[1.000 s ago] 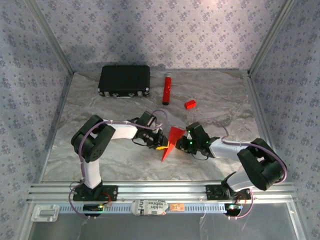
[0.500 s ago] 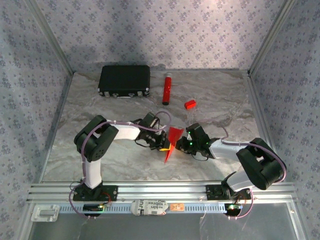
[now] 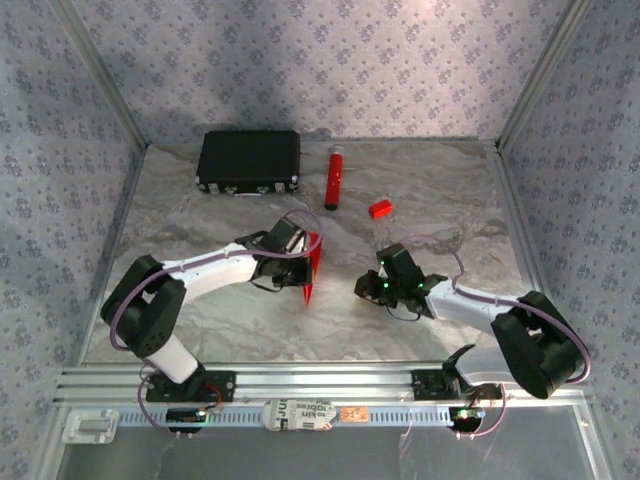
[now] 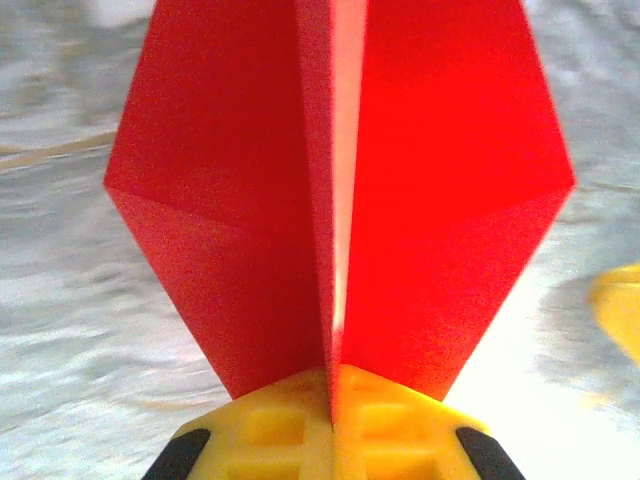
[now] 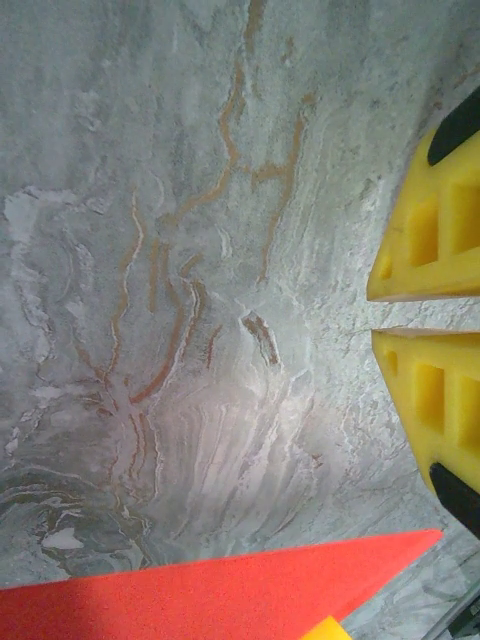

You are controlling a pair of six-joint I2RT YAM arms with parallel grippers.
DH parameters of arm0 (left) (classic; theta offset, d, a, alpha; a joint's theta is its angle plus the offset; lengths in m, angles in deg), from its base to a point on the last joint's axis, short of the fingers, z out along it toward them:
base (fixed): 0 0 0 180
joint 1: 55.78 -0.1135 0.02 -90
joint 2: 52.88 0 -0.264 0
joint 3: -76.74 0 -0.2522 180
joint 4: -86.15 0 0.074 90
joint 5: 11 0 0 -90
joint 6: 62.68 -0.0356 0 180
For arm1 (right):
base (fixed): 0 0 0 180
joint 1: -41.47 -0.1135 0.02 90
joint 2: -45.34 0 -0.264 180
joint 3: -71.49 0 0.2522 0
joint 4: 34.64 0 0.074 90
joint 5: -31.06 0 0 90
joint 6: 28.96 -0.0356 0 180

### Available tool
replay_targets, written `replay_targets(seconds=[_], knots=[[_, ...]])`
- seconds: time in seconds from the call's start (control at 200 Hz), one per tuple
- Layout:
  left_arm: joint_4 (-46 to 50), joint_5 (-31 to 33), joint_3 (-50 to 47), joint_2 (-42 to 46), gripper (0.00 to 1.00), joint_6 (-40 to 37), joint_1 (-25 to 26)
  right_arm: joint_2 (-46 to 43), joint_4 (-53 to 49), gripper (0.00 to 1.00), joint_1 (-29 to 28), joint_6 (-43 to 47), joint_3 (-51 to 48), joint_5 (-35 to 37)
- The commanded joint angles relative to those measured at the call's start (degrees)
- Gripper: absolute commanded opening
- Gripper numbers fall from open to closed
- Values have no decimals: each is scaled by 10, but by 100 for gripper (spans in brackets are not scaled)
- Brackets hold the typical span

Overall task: Fold a paper plane with a square sheet of paper (pick it up from the middle)
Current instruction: Place the paper plane at the center of the table.

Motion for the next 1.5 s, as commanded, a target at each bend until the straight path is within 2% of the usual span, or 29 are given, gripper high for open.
replay_targets(seconds=[0.0,0.17,0.45,0.62,1.494], knots=[[75,97,-3,25,2,-20,3,-4,-29,16,0,9,20,13],[93,117,-7,26,2,-20,4,1,-26,16,-5,9,31,14],[99,111,0,-3,3,-17,4,-3,-3,19,-11,17,39,-12],[97,108,2,-18,5,-18,5,3,1,22,-20,17,47,-1],[87,84,5,-42,13,-20,6,15,7,23,-23,11,37,2]])
